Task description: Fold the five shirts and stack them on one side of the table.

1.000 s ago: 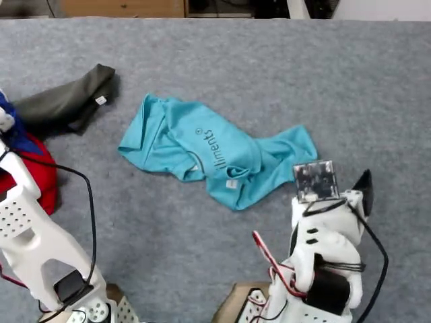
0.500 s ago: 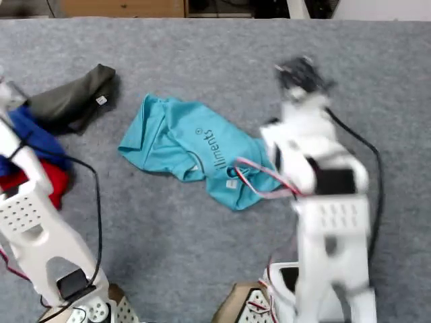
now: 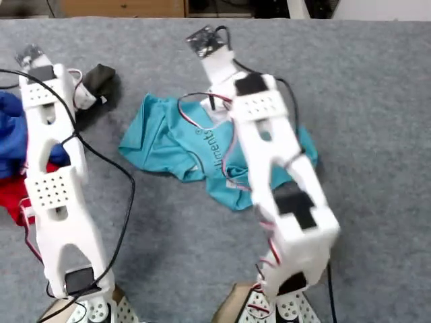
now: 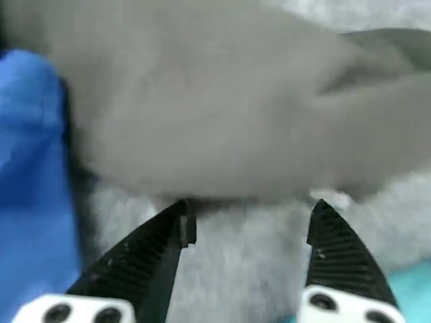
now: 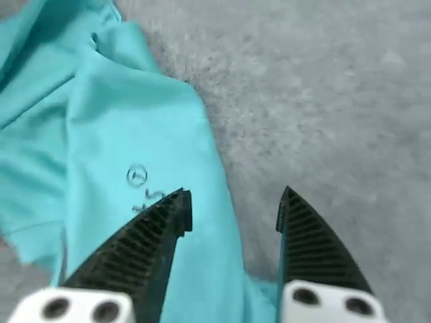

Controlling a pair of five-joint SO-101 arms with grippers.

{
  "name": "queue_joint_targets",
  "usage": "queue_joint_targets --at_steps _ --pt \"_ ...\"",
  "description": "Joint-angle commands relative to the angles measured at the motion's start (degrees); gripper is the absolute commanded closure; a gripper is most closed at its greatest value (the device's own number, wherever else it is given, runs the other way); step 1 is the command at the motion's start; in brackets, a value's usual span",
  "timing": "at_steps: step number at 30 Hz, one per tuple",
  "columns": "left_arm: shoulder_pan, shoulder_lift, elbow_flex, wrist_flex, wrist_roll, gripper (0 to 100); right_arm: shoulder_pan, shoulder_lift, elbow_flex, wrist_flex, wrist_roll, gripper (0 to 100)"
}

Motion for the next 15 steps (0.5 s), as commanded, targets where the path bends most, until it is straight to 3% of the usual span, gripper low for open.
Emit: queue_joint_targets --at_steps 1,3,5,9,15 --pt "-2.5 2.2 -1.1 -3.9 0.9 86 -0.9 9.9 -11.1 1.8 0.0 78.5" --pt "-6.2 3.6 -3.5 -5.0 0.9 99 -2.4 14.6 -16.2 3.9 -1.3 78.5" --pt "-10.3 4.9 -6.5 -4.8 1.0 95 -3.1 19.0 -21.5 6.9 -1.1 78.5" --pt "-17.1 5.4 -10.5 -4.6 3.6 98 -4.3 25.9 -32.1 13.4 -1.2 78.5" --pt "-16.4 4.8 -17.8 2.0 3.6 98 -5.0 34.0 -46.3 21.6 2.5 79.0"
